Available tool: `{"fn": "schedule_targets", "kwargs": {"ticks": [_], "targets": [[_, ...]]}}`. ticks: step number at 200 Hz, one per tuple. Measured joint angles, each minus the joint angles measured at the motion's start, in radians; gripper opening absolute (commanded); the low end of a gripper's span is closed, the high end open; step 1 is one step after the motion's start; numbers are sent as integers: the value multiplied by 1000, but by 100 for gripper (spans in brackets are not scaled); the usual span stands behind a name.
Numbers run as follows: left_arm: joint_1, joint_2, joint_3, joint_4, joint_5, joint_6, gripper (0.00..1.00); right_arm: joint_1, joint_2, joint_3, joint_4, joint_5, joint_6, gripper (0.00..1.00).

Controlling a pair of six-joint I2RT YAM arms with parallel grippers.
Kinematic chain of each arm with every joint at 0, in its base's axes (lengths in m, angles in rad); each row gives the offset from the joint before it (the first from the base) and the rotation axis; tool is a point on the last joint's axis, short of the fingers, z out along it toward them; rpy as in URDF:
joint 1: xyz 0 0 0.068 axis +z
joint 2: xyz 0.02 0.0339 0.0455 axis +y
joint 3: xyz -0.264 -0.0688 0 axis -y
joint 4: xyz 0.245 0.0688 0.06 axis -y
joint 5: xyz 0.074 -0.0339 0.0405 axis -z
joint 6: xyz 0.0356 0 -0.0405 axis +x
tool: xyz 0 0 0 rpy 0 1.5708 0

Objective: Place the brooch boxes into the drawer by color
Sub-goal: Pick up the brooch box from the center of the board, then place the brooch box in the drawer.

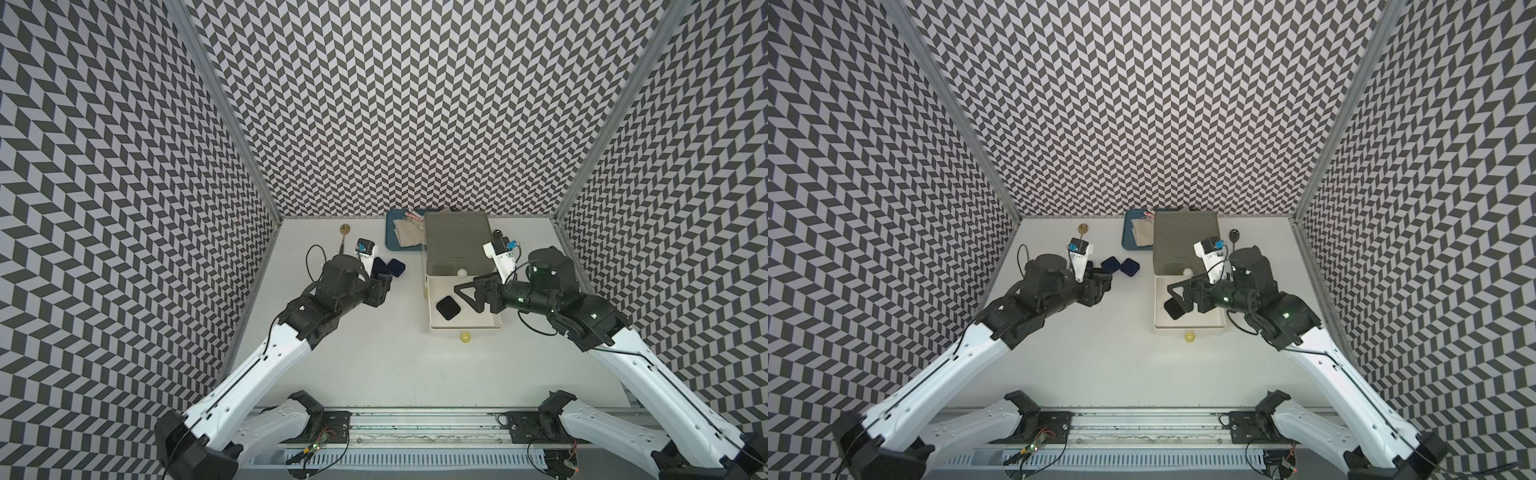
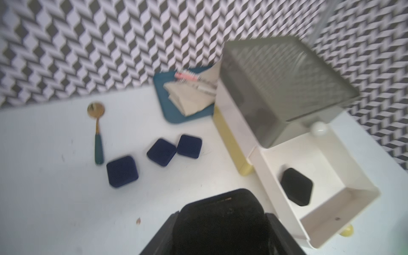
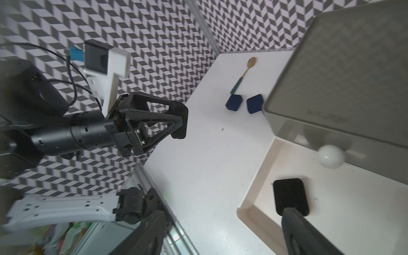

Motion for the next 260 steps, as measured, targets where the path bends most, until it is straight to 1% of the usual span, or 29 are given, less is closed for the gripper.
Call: {"fn": "schedule_targets", "kwargs": {"ticks": [14,26,44,67,85,117,168,202,214,260], "targets": [[-36,-101,-42,48,32,44,56,0,27,42,-1,-84,1,83],[-64,-167,-71,78,53,72,56,0,47,72,-8,-124,-2,83],[-101,-225,-98,104,58,100,55,0,66,96,-23,-147,-6,82],[-164,-253,-118,117,42,114,55,6,89,126,-56,-174,-3,82],[-231,-255,-124,118,16,113,55,19,119,188,-90,-161,-2,81],[-371,-254,-130,118,-84,113,55,76,206,324,-127,-109,-3,81],[-515,-212,-130,121,-252,122,55,211,317,396,-177,-41,11,77],[-568,-182,-130,125,-334,138,56,255,331,399,-188,-25,22,73],[-573,-181,-130,127,-350,140,56,260,330,399,-187,-25,29,71],[-575,-181,-130,140,-373,141,56,267,330,385,-188,-32,29,70]]}}
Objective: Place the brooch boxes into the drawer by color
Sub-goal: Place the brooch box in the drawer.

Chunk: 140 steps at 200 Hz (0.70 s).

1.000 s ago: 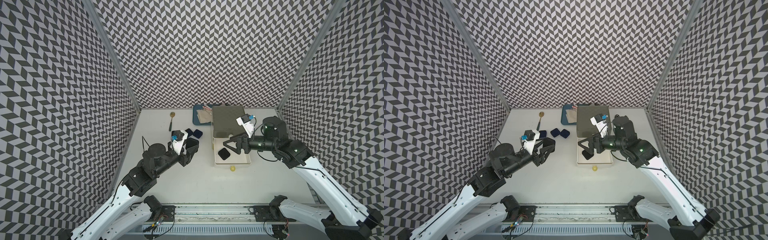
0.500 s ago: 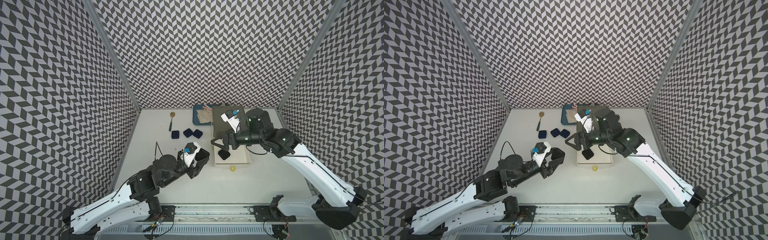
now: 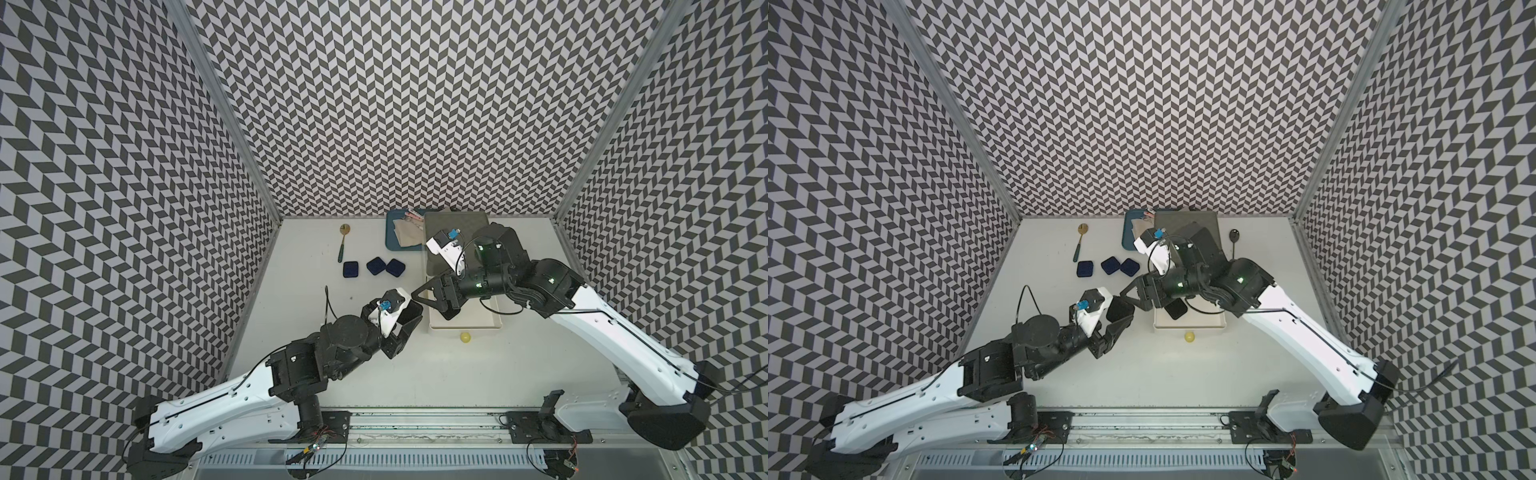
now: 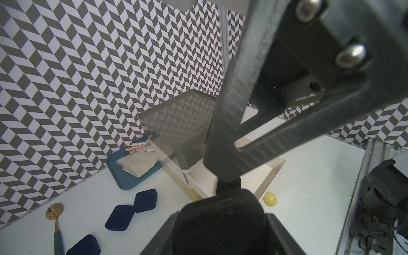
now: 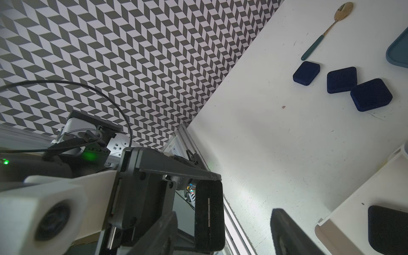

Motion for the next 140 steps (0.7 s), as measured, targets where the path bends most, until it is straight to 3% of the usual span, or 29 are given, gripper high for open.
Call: {"fn": "schedule_targets", "kwargs": {"ticks": [79,140], "targets": [[0,10,5,9,0,9,56,50,17,-30,4,-36,-4,58],[0,14,6,16,1,10,56,60,24,-31,10,-49,-2,42]]}}
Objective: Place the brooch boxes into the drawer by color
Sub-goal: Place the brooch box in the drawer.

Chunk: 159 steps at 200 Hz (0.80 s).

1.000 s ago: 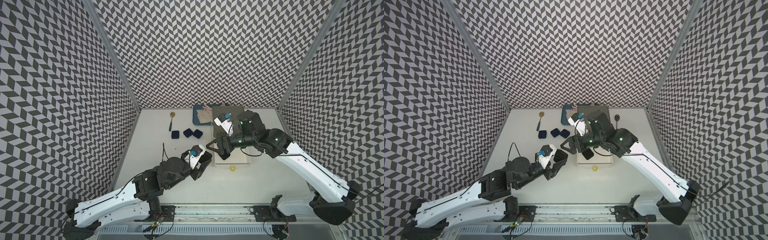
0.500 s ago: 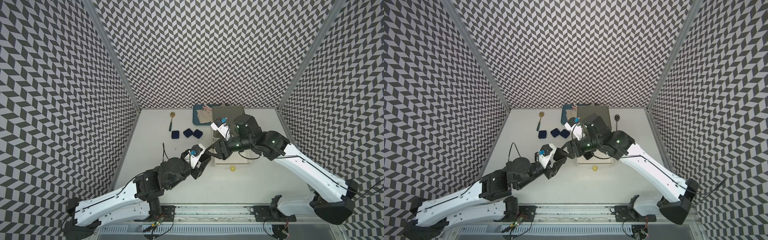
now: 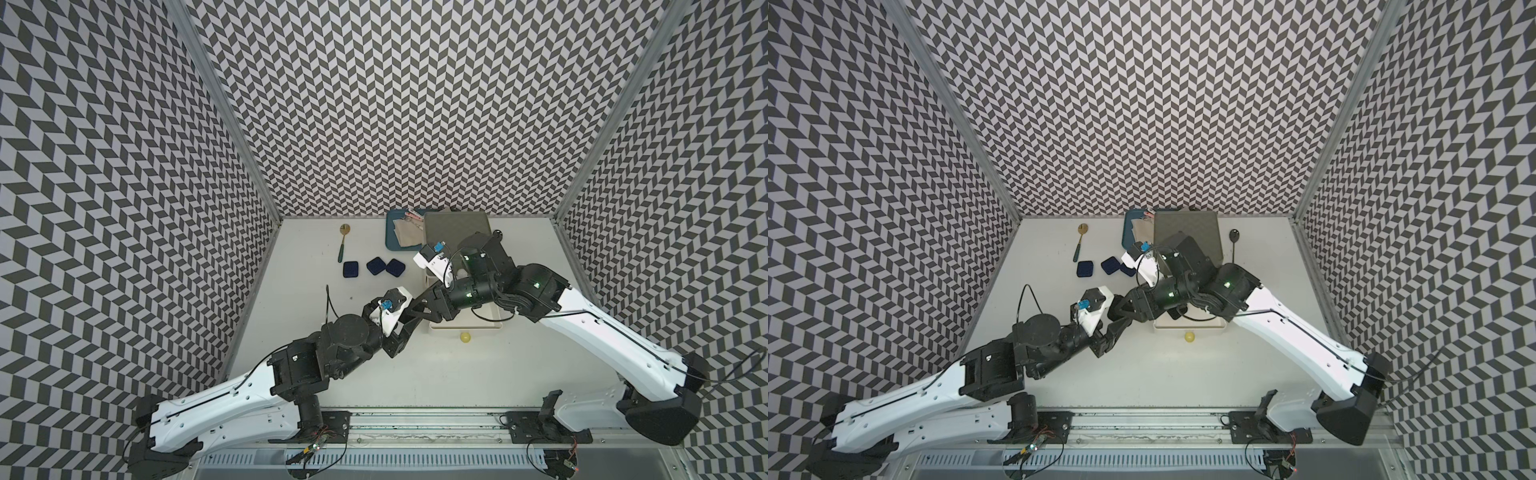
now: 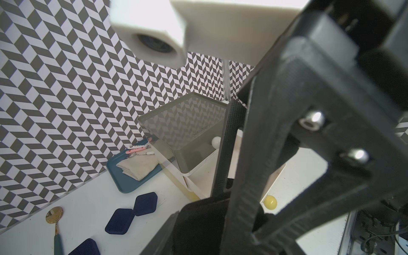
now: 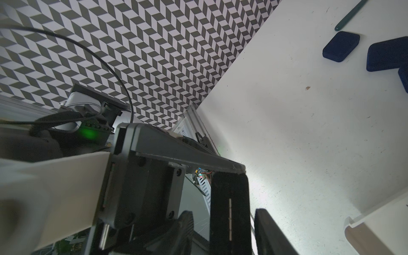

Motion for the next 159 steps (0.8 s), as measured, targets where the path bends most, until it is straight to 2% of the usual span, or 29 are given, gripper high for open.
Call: {"fn": "schedule_targets", "kwargs": {"ticks": [21,38,50,58,61,88,122,140,159], "targets": [[0,8,6,0,0,2,56,-1,0,-2,-1,8,0,33],[0,8,7,-2,0,2,61,-3,0,-6,0,19,-3,19],[0,12,8,-4,0,10,78,-3,0,-10,2,22,-6,12],[0,19,10,-2,0,10,98,-1,0,-12,8,22,-3,7],[0,21,12,-2,1,2,99,0,0,-14,11,22,-4,6],[0,45,25,2,-1,2,100,1,-2,-22,22,39,2,2],[0,52,27,5,-9,-21,100,-15,-27,-29,26,116,11,2],[1,31,26,14,-30,-38,100,-60,-69,-50,39,162,15,2],[34,-13,16,34,-37,-63,100,-160,-145,-115,62,196,19,3]]}}
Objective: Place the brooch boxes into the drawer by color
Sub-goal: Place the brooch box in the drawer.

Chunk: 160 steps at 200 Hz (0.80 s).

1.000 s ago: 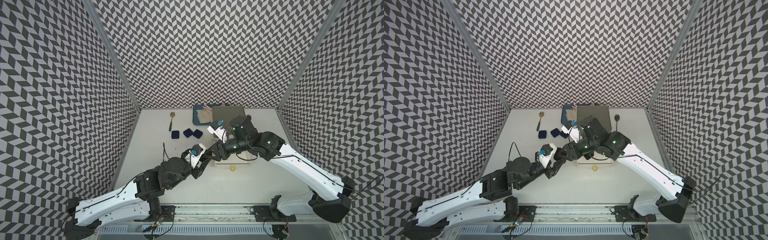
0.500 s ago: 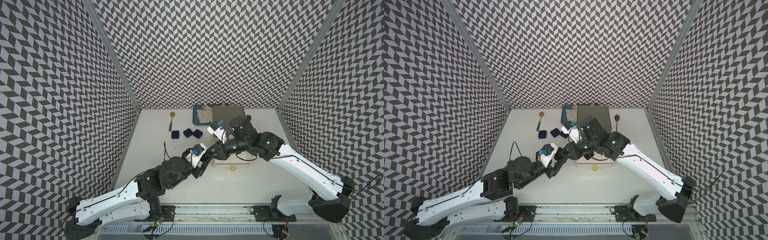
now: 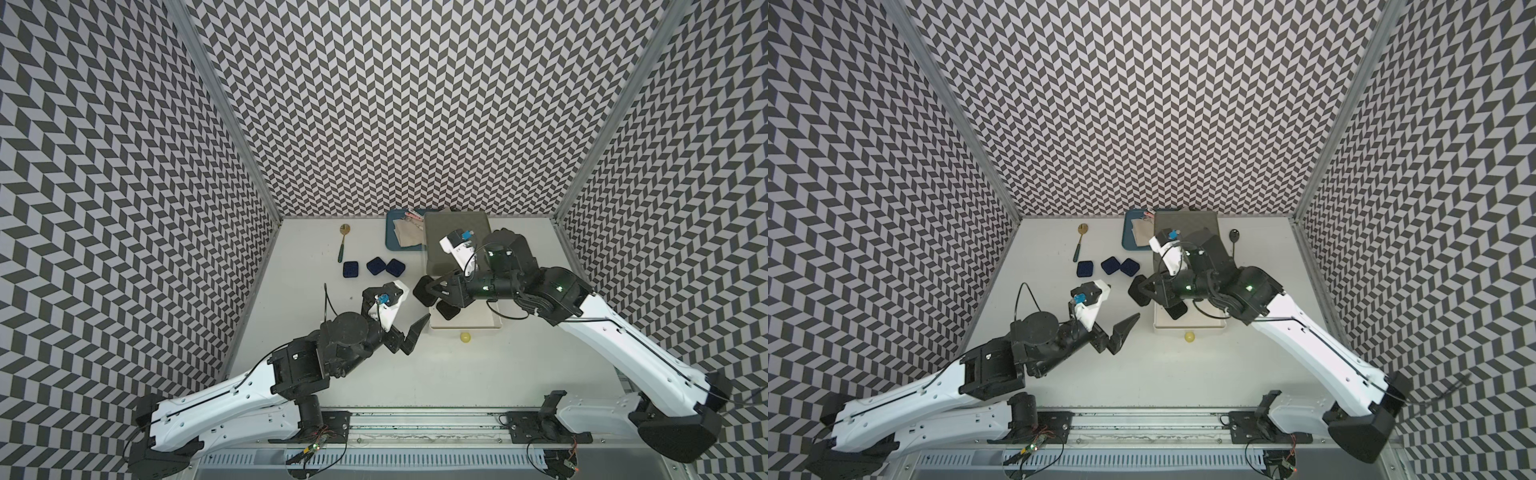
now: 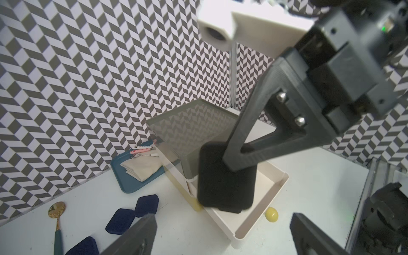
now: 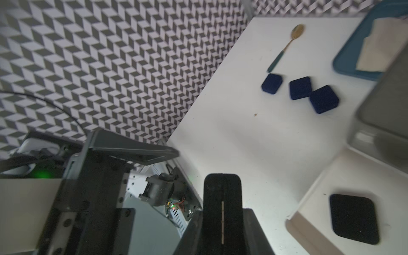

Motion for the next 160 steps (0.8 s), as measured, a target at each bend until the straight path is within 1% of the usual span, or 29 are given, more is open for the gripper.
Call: {"fn": "schedule_targets", "kwargs": {"ticks": [9,31,45,59,76,98,123,160], "targets": [[48,-16,-5,5,15,-16,100,-53,-42,-47,14,10,2,3],[245,-28,-34,14,105,-79,100,-173,-137,-183,39,28,2,3],[359,-25,-60,18,174,-115,100,-220,-174,-267,45,31,1,3],[444,-2,-82,17,250,-141,100,-251,-191,-339,52,31,-2,3],[519,48,-86,18,338,-164,100,-286,-197,-413,62,30,-3,3],[570,106,-86,19,424,-182,100,-333,-199,-481,80,27,-6,3],[578,121,-86,26,485,-195,100,-364,-199,-511,111,15,-10,3],[589,117,-88,44,536,-197,100,-371,-178,-535,170,-5,-21,2]]}}
